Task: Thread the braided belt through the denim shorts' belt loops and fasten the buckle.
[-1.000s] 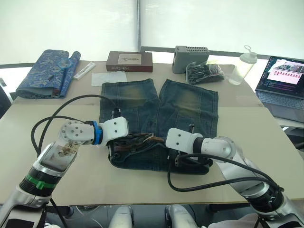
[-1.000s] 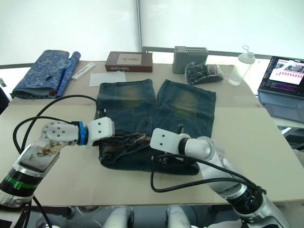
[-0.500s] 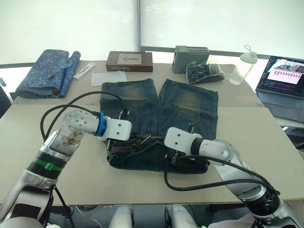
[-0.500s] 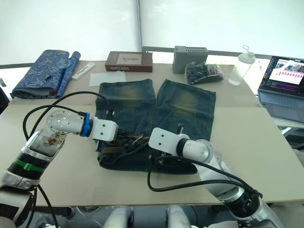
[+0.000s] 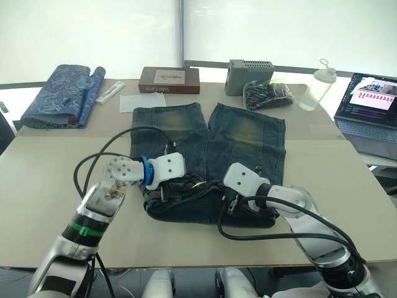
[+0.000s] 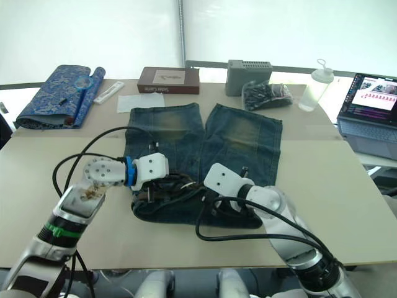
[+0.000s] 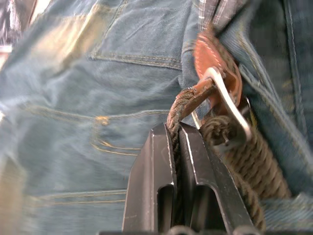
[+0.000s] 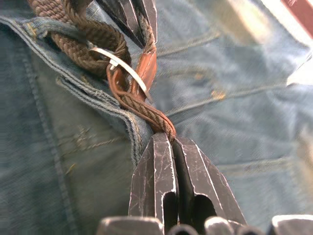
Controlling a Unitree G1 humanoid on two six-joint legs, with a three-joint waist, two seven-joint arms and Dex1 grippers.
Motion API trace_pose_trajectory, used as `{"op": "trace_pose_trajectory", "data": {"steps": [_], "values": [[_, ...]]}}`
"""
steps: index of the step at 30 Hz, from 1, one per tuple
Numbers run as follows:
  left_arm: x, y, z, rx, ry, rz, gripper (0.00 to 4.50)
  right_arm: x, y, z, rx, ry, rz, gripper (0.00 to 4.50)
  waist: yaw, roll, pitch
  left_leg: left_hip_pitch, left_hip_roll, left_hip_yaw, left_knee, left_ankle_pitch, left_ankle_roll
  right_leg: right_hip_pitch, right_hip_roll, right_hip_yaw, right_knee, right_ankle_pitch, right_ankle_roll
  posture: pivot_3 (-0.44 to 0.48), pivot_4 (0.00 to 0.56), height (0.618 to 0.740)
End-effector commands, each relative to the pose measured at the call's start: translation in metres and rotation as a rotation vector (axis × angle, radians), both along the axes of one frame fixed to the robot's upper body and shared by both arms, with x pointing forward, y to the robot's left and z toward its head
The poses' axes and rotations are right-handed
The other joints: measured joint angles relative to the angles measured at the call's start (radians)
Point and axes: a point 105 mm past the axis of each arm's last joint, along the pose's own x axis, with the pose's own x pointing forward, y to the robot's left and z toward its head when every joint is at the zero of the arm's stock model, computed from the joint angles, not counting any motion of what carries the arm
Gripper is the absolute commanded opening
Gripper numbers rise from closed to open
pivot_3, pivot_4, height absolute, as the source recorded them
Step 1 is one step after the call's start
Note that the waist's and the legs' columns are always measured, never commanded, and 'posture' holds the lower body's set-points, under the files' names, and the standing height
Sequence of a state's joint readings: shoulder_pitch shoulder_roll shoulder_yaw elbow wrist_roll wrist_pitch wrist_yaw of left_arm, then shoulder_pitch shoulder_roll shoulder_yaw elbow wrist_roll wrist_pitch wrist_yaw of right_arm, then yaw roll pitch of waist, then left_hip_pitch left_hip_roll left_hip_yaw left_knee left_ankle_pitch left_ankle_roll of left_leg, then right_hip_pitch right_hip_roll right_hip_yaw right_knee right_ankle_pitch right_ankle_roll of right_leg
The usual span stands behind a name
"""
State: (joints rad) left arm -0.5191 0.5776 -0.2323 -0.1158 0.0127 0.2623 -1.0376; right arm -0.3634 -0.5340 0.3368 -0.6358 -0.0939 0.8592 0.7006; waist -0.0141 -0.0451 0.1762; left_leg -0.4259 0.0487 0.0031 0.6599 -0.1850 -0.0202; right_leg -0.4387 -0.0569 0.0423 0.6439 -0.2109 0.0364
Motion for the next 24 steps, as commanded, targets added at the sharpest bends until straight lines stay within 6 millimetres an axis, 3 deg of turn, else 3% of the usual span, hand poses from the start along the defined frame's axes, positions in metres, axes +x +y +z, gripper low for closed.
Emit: {"op": "trace_pose_trajectory", "data": {"steps": [1, 11, 18, 24], "values": [[-0.015, -0.015, 0.016, -0.087, -0.029, -0.028, 0.0, -0.016, 0.011, 0.016, 0.052, -0.015, 0.094, 0.02, 0.0, 0.0, 0.0, 0.0, 0.0, 0.0, 0.0, 0.0, 0.0, 0.0, 0.0, 0.0, 0.0, 0.0, 0.0, 0.0, 0.15, 0.718], [-0.026, -0.008, 0.002, -0.089, 0.031, 0.015, 0.0, -0.021, 0.006, 0.011, 0.06, 0.08, 0.109, 0.02, 0.001, 0.0, 0.0, 0.0, 0.0, 0.0, 0.0, 0.0, 0.0, 0.0, 0.0, 0.0, -0.001, -0.002, -0.003, 0.0, 0.15, 0.718], [-0.053, -0.013, -0.026, -0.02, 0.135, -0.128, 0.0, -0.032, 0.007, 0.002, 0.122, 0.212, 0.128, 0.02, -0.001, 0.0, 0.0, 0.0, 0.0, 0.0, 0.0, 0.0, 0.0, 0.0, 0.0, 0.0, -0.001, -0.002, -0.004, 0.0, 0.15, 0.718], [-0.047, -0.018, -0.034, 0.032, 0.105, -0.18, 0.0, -0.038, 0.006, -0.008, 0.11, 0.267, 0.136, 0.02, 0.004, 0.0, 0.0, 0.001, 0.0, 0.0, 0.0, 0.0, 0.0, 0.001, 0.0, 0.0, -0.001, -0.004, -0.007, 0.0, 0.15, 0.718]]}}
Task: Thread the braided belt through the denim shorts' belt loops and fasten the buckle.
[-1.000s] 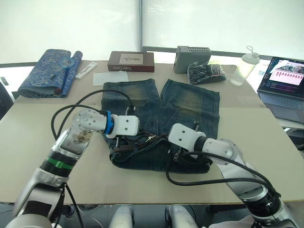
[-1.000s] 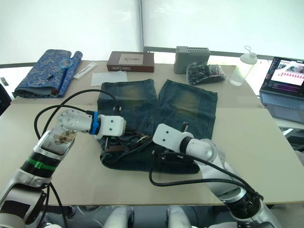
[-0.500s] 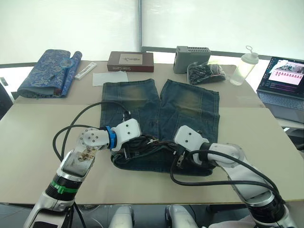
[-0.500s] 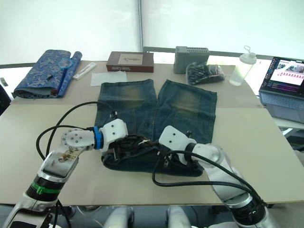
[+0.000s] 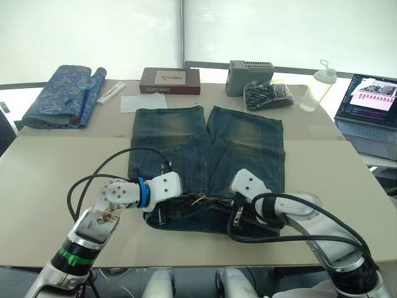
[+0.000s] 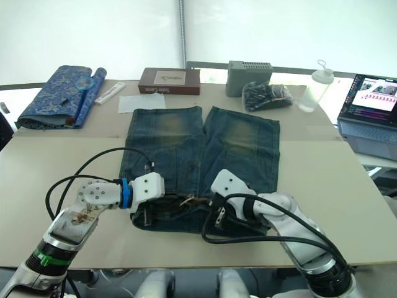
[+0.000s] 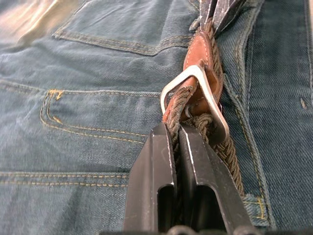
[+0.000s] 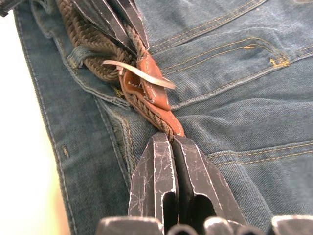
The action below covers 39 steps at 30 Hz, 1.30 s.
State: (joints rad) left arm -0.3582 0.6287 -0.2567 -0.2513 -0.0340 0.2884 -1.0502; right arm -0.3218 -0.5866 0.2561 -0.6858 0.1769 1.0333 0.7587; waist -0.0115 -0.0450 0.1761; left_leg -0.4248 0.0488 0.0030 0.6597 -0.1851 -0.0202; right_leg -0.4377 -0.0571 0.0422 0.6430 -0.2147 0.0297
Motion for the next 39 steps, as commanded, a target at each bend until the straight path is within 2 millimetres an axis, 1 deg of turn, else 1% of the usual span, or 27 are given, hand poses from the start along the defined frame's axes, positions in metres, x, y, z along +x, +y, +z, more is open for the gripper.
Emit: {"op": "trace_pose_trajectory", "data": {"steps": [1, 8, 11, 14, 16, 17, 19, 22, 26, 32, 34, 35, 39], "values": [[-0.01, -0.021, -0.006, 0.001, 0.014, -0.125, 0.0, -0.015, 0.012, 0.005, 0.029, -0.01, 0.083, 0.02, 0.002, 0.0, 0.0, 0.0, 0.0, 0.0, 0.0, 0.0, 0.0, 0.0, 0.0, 0.0, -0.001, 0.0, 0.0, 0.0, 0.15, 0.718], [-0.013, -0.031, -0.014, -0.032, 0.051, -0.16, 0.0, -0.023, 0.017, 0.0, 0.045, 0.006, 0.143, 0.02, 0.001, 0.0, 0.0, 0.0, 0.0, 0.0, 0.0, 0.0, 0.0, 0.001, 0.0, 0.0, -0.001, 0.0, 0.0, 0.0, 0.15, 0.718], [-0.018, -0.039, -0.012, -0.044, 0.042, -0.215, 0.0, -0.021, 0.019, 0.0, 0.053, -0.009, 0.152, 0.02, 0.001, 0.0, 0.0, 0.0, 0.0, 0.0, 0.0, 0.0, 0.0, 0.001, 0.0, 0.0, -0.001, 0.0, 0.0, 0.0, 0.15, 0.718], [-0.024, -0.041, -0.011, -0.07, 0.087, -0.269, 0.0, -0.019, 0.021, 0.0, 0.066, -0.005, 0.187, 0.02, -0.001, 0.0, 0.0, 0.001, 0.0, 0.0, 0.0, 0.0, 0.0, 0.001, 0.0, 0.0, -0.001, 0.0, 0.0, 0.0, 0.15, 0.718], [-0.027, -0.042, -0.011, -0.063, 0.101, -0.302, 0.0, -0.021, 0.02, -0.001, 0.06, 0.003, 0.216, 0.7, -0.001, 0.0, 0.0, 0.001, 0.0, 0.0, 0.0, 0.0, 0.0, 0.001, 0.0, 0.0, -0.001, 0.0, 0.0, 0.0, 0.15, 0.718], [-0.026, -0.043, -0.012, -0.057, 0.103, -0.304, 0.0, -0.021, 0.019, 0.0, 0.062, -0.002, 0.215, 0.96, -0.001, 0.0, 0.0, 0.001, 0.0, 0.0, 0.0, 0.0, 0.0, 0.001, 0.0, 0.0, -0.001, 0.0, 0.0, 0.0, 0.15, 0.718], [-0.023, -0.042, -0.012, -0.05, 0.105, -0.3, 0.0, -0.022, 0.015, 0.005, 0.078, 0.009, 0.211, 1.64, -0.001, 0.0, 0.0, 0.001, 0.0, 0.0, 0.0, 0.0, 0.0, 0.001, 0.0, 0.0, -0.001, 0.0, 0.0, 0.0, 0.15, 0.718], [-0.023, -0.04, -0.014, -0.038, 0.108, -0.297, 0.0, -0.024, 0.01, 0.015, 0.099, 0.0, 0.203, 1.64, 0.0, 0.0, 0.0, 0.0, 0.0, 0.0, 0.0, 0.0, 0.0, 0.001, 0.0, 0.0, -0.001, 0.0, 0.0, 0.0, 0.15, 0.718], [-0.022, -0.039, -0.014, -0.036, 0.103, -0.295, 0.0, -0.015, 0.01, 0.026, 0.102, -0.064, 0.161, 1.64, 0.002, 0.0, 0.0, 0.0, 0.0, 0.0, 0.0, 0.0, 0.0, 0.001, 0.0, 0.0, -0.001, 0.001, 0.001, 0.0, 0.15, 0.718], [-0.021, -0.04, -0.014, -0.038, 0.102, -0.293, 0.0, -0.013, 0.018, 0.017, 0.062, -0.074, 0.152, 1.64, 0.001, 0.0, 0.0, 0.0, 0.0, 0.0, 0.0, 0.0, 0.0, 0.001, 0.0, 0.0, -0.001, 0.0, 0.0, 0.0, 0.15, 0.718], [-0.02, -0.04, -0.014, -0.036, 0.101, -0.293, 0.0, -0.013, 0.015, 0.013, 0.025, -0.082, 0.154, 1.64, 0.002, 0.0, 0.0, 0.0, 0.0, 0.0, 0.0, 0.0, 0.0, 0.001, 0.0, 0.0, -0.001, 0.0, 0.0, 0.0, 0.15, 0.718], [-0.02, -0.039, -0.014, -0.035, 0.101, -0.292, 0.0, -0.014, 0.012, 0.015, 0.03, -0.075, 0.152, 1.64, 0.003, 0.0, 0.0, 0.0, 0.0, 0.0, 0.0, 0.0, 0.0, 0.001, 0.0, 0.0, -0.001, 0.0, 0.0, 0.0, 0.15, 0.718], [-0.02, -0.038, -0.014, -0.027, 0.096, -0.292, 0.0, -0.02, -0.012, 0.021, 0.011, -0.047, 0.147, 1.64, 0.006, 0.0, 0.0, 0.0, -0.001, 0.0, 0.0, 0.0, 0.0, 0.001, -0.001, 0.0, -0.002, 0.0, 0.001, 0.0, 0.15, 0.718]]}}
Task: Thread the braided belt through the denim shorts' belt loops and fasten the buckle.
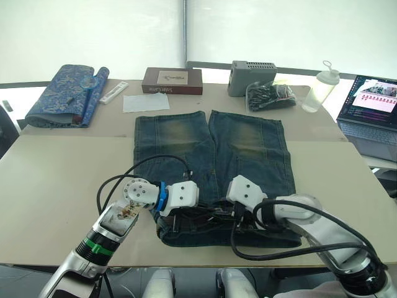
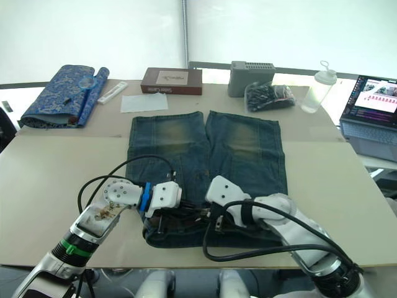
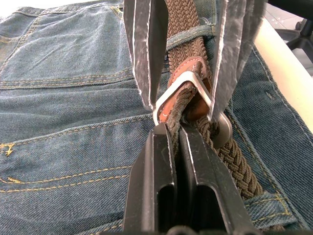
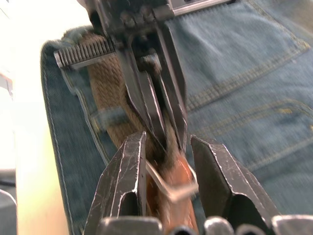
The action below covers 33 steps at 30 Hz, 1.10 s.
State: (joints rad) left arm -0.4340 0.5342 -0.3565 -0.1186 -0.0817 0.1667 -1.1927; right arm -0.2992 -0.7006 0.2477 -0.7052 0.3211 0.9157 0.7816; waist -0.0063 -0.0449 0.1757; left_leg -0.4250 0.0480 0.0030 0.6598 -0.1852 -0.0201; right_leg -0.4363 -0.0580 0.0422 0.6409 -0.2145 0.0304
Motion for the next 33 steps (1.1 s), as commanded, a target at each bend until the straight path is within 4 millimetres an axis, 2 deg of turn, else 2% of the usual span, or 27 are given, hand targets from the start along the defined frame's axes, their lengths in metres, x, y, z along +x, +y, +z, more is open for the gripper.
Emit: {"op": "trace_pose_trajectory", "data": {"steps": [1, 5, 9, 13, 31, 33], "values": [[-0.006, -0.003, -0.003, 0.018, 0.003, -0.042, 0.0, -0.005, -0.017, 0.015, -0.016, -0.043, 0.013, 1.64, 0.0, 0.0, 0.0, 0.0, 0.0, 0.0, 0.0, 0.0, 0.0, 0.0, 0.0, 0.0, 0.0, 0.0, 0.0, 0.0, 0.15, 0.718], [-0.005, -0.002, -0.003, 0.017, 0.003, -0.04, 0.0, -0.004, -0.027, 0.009, -0.111, -0.083, 0.01, 1.64, -0.003, 0.0, 0.0, 0.001, 0.0, 0.0, 0.0, 0.0, 0.0, 0.0, 0.0, 0.0, 0.0, 0.0, 0.0, 0.0, 0.15, 0.718], [-0.002, -0.002, -0.003, 0.017, -0.002, -0.036, 0.0, 0.001, -0.019, 0.006, -0.104, -0.104, 0.005, 1.64, -0.005, 0.0, 0.0, 0.001, 0.001, 0.0, 0.0, 0.0, 0.0, 0.0, 0.0, 0.0, 0.0, 0.0, -0.001, 0.0, 0.15, 0.718], [0.0, -0.001, -0.002, 0.017, -0.009, -0.029, 0.0, -0.004, -0.014, 0.005, -0.1, -0.088, 0.03, 1.64, -0.004, 0.0, 0.0, 0.0, 0.0, 0.0, 0.0, 0.0, 0.0, 0.0, 0.0, 0.0, 0.0, 0.0, 0.0, 0.0, 0.15, 0.718], [0.0, -0.002, 0.0, 0.014, -0.017, -0.021, 0.0, 0.002, -0.014, -0.001, -0.162, -0.115, 0.034, 1.64, -0.004, 0.0, 0.0, 0.0, 0.0, 0.0, 0.0, 0.0, 0.0, 0.0, 0.0, 0.0, 0.0, 0.0, 0.0, 0.0, 0.15, 0.718], [0.0, -0.003, 0.001, 0.012, -0.018, -0.022, 0.0, 0.001, -0.014, -0.002, -0.171, -0.114, 0.038, 1.14, -0.004, 0.0, 0.0, 0.0, 0.0, 0.0, 0.0, 0.0, 0.0, 0.0, 0.0, 0.0, 0.0, 0.0, 0.0, 0.0, 0.15, 0.718]]}}
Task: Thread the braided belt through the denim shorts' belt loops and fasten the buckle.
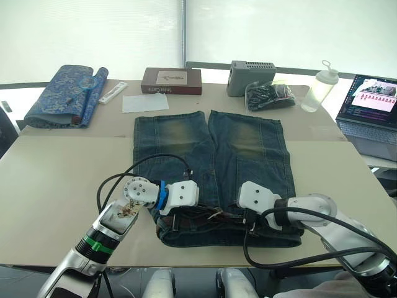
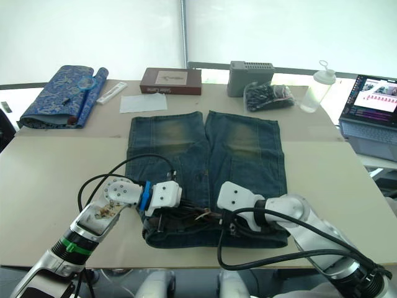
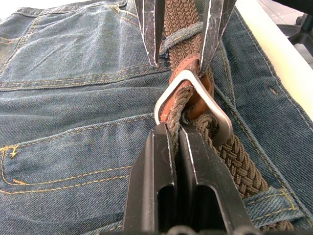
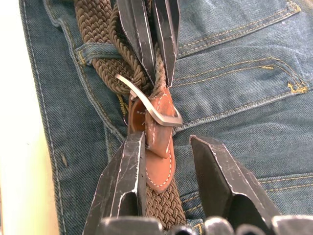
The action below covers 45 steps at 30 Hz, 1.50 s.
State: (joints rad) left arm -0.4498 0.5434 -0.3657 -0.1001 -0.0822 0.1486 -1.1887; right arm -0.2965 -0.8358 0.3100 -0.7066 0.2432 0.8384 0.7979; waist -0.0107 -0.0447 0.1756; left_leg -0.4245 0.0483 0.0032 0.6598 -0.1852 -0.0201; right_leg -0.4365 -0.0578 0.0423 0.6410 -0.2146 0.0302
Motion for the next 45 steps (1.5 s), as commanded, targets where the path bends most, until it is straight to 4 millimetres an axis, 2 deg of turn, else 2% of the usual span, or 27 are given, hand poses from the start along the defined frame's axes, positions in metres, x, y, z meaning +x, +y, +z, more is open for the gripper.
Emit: {"op": "trace_pose_trajectory", "data": {"steps": [1, 3, 10, 13, 14, 16, 18, 19, 22, 25, 26, 29, 32, 34, 36, 39, 42, 45], "values": [[-0.003, -0.004, 0.001, 0.001, -0.005, -0.018, 0.0, 0.001, 0.002, 0.006, -0.013, -0.045, 0.021, 0.92, 0.0, 0.0, 0.0, 0.0, 0.0, 0.0, 0.0, 0.0, 0.0, 0.0, 0.0, 0.0, 0.0, 0.0, 0.0, 0.0, 0.15, 0.718], [-0.003, -0.004, 0.001, 0.0, -0.005, -0.018, 0.0, 0.0, 0.001, 0.005, -0.018, -0.043, 0.024, 0.1, 0.0, 0.0, 0.0, 0.0, 0.0, 0.0, 0.0, 0.0, 0.0, 0.0, 0.0, 0.0, 0.0, 0.0, 0.0, 0.0, 0.15, 0.718], [-0.003, -0.004, 0.003, -0.009, -0.003, -0.017, 0.0, 0.0, 0.0, 0.004, -0.034, -0.046, 0.031, 0.1, 0.0, 0.0, 0.0, 0.0, 0.0, 0.0, 0.0, 0.0, 0.0, 0.0, 0.0, 0.0, 0.0, 0.0, 0.0, 0.0, 0.15, 0.718], [-0.005, -0.002, 0.011, -0.05, 0.079, 0.008, 0.0, 0.001, 0.001, 0.005, -0.031, -0.054, 0.031, 0.1, -0.001, 0.0, 0.0, 0.0, 0.0, 0.0, 0.0, 0.0, 0.0, 0.0, 0.0, 0.0, 0.0, 0.0, 0.0, 0.0, 0.15, 0.718], [-0.006, -0.001, 0.023, -0.12, 0.161, 0.037, 0.59, 0.001, 0.001, 0.006, -0.029, -0.061, 0.03, 0.0, -0.001, 0.0, 0.0, 0.0, 0.0, 0.0, 0.0, 0.0, 0.0, 0.0, 0.0, 0.0, 0.0, 0.0, 0.0, 0.0, 0.15, 0.718], [-0.005, 0.006, 0.047, -0.246, 0.301, 0.089, 1.03, 0.003, 0.0, 0.008, -0.031, -0.077, 0.026, 0.0, -0.002, -0.001, 0.0, -0.001, 0.0, 0.0, 0.0, 0.0, 0.0, -0.001, 0.0, 0.0, 0.0, 0.0, 0.0, 0.0, 0.15, 0.718], [0.0, 0.019, 0.066, -0.334, 0.398, 0.165, 1.77, 0.005, -0.002, 0.01, -0.033, -0.091, 0.019, 0.0, -0.002, -0.001, 0.001, -0.001, 0.0, 0.0, 0.0, 0.0, 0.0, -0.002, 0.0, 0.0, 0.001, 0.0, 0.0, 0.0, 0.15, 0.718], [-0.002, 0.028, 0.073, -0.362, 0.453, 0.182, 2.28, 0.006, -0.003, 0.01, -0.036, -0.099, 0.013, 0.0, -0.003, -0.001, 0.001, -0.001, 0.0, 0.0, 0.0, 0.0, 0.0, -0.002, 0.0, 0.0, 0.001, 0.0, 0.0, 0.0, 0.15, 0.718], [-0.019, 0.045, 0.078, -0.361, 0.545, 0.183, 1.68, 0.007, -0.005, 0.01, -0.041, -0.111, 0.006, 0.0, -0.009, 0.0, 0.001, 0.0, 0.001, -0.001, 0.0, 0.0, 0.0, -0.002, 0.001, 0.0, 0.001, 0.0, 0.001, 0.0, 0.15, 0.718], [-0.039, 0.053, 0.064, -0.281, 0.588, 0.198, 0.34, 0.008, -0.007, 0.01, -0.044, -0.121, 0.005, 0.0, -0.009, 0.0, 0.001, 0.0, 0.001, 0.0, -0.001, 0.0, 0.0, -0.001, 0.001, 0.0, 0.001, 0.0, 0.001, 0.0, 0.15, 0.718], [-0.043, 0.054, 0.056, -0.251, 0.584, 0.212, 0.08, 0.009, -0.008, 0.01, -0.045, -0.125, 0.005, 0.0, -0.008, 0.0, 0.001, 0.0, 0.001, 0.0, -0.001, 0.0, 0.0, -0.001, 0.0, 0.0, 0.001, 0.0, 0.001, 0.0, 0.15, 0.718], [-0.049, 0.054, 0.031, -0.178, 0.556, 0.26, 0.08, 0.011, -0.011, 0.011, -0.056, -0.137, 0.002, 0.0, 0.0, 0.0, 0.001, 0.0, 0.001, 0.0, 0.0, 0.0, 0.0, -0.001, 0.0, 0.0, 0.0, -0.001, -0.001, 0.0, 0.15, 0.718], [-0.045, 0.057, -0.004, -0.07, 0.486, 0.345, 0.08, 0.014, -0.02, 0.012, -0.086, -0.157, -0.01, 0.0, 0.007, 0.0, 0.001, 0.0, 0.0, 0.001, 0.0, 0.0, 0.0, -0.001, -0.001, -0.001, 0.0, -0.001, -0.001, 0.0, 0.15, 0.718], [-0.042, 0.063, -0.026, 0.006, 0.434, 0.391, 0.08, 0.017, -0.031, 0.014, -0.123, -0.181, -0.031, 0.0, 0.009, 0.0, 0.001, 0.0, 0.0, 0.001, 0.0, 0.0, 0.0, -0.001, -0.002, 0.0, -0.001, -0.001, -0.001, 0.0, 0.15, 0.718], [-0.039, 0.073, -0.046, 0.071, 0.392, 0.43, 0.08, 0.019, -0.052, 0.015, -0.194, -0.213, -0.065, 0.0, 0.013, 0.0, 0.001, 0.0, 0.0, 0.002, 0.0, 0.0, 0.0, -0.001, -0.002, 0.0, -0.001, -0.001, -0.001, 0.0, 0.15, 0.718], [-0.036, 0.083, -0.059, 0.121, 0.346, 0.455, 0.08, 0.017, -0.076, 0.017, -0.264, -0.231, -0.101, 0.0, 0.02, 0.004, -0.002, 0.001, 0.001, 0.003, 0.0, 0.0, 0.0, 0.0, -0.002, 0.0, -0.002, -0.001, -0.001, 0.0, 0.15, 0.718], [-0.029, 0.094, -0.067, 0.153, 0.303, 0.483, 0.08, 0.005, -0.101, 0.017, -0.323, -0.213, -0.122, 0.0, 0.022, 0.01, -0.006, 0.004, 0.001, 0.003, -0.001, -0.001, -0.001, 0.001, -0.002, 0.0, -0.002, -0.001, -0.002, 0.0, 0.15, 0.718], [-0.027, 0.097, -0.07, 0.16, 0.296, 0.486, 0.08, -0.003, -0.112, 0.014, -0.35, -0.203, -0.123, 0.0, 0.019, 0.016, -0.009, 0.011, 0.001, 0.002, -0.001, -0.005, -0.008, 0.007, -0.002, -0.001, -0.002, -0.001, -0.002, 0.0, 0.15, 0.718]]}}
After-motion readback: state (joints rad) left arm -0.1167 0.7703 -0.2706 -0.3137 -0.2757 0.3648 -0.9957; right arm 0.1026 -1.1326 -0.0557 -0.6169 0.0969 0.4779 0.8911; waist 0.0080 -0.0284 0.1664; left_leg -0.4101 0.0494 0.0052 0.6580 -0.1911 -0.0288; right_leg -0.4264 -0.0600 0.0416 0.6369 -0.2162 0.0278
